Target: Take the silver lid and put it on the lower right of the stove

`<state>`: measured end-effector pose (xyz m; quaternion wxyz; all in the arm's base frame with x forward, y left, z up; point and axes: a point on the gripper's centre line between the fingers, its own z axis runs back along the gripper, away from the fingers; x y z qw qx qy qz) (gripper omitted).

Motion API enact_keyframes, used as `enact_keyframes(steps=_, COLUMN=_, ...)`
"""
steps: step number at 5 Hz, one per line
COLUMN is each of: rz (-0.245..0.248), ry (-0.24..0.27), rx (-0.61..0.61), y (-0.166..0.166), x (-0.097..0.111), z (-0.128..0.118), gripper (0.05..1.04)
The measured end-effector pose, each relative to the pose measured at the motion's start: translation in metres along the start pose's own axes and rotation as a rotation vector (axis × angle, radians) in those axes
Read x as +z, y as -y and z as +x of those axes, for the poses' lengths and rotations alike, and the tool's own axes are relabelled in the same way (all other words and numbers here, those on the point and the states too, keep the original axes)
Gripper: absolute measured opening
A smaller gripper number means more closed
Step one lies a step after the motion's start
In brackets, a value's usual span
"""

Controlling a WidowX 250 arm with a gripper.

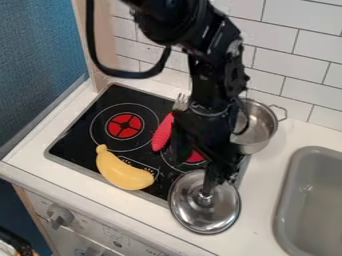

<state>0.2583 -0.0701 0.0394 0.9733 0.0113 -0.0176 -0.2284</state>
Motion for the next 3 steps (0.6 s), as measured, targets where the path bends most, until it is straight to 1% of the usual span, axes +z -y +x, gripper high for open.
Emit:
enact_keyframes(steps=1, rz=0.006, ry=0.013, rx=0.004, y=-0.001, x=0.021, z=0.013, gripper=1.001)
enact_keyframes(steps=2, rz=-0.003, ry=0.056, rx=-0.049, y=0.004, x=0.044, z=0.034, gripper=1.000)
enact_keyframes(steps=3, rz=0.016, ry=0.113, rx=-0.171, y=0.028, x=0.067, z=0.060, gripper=1.001)
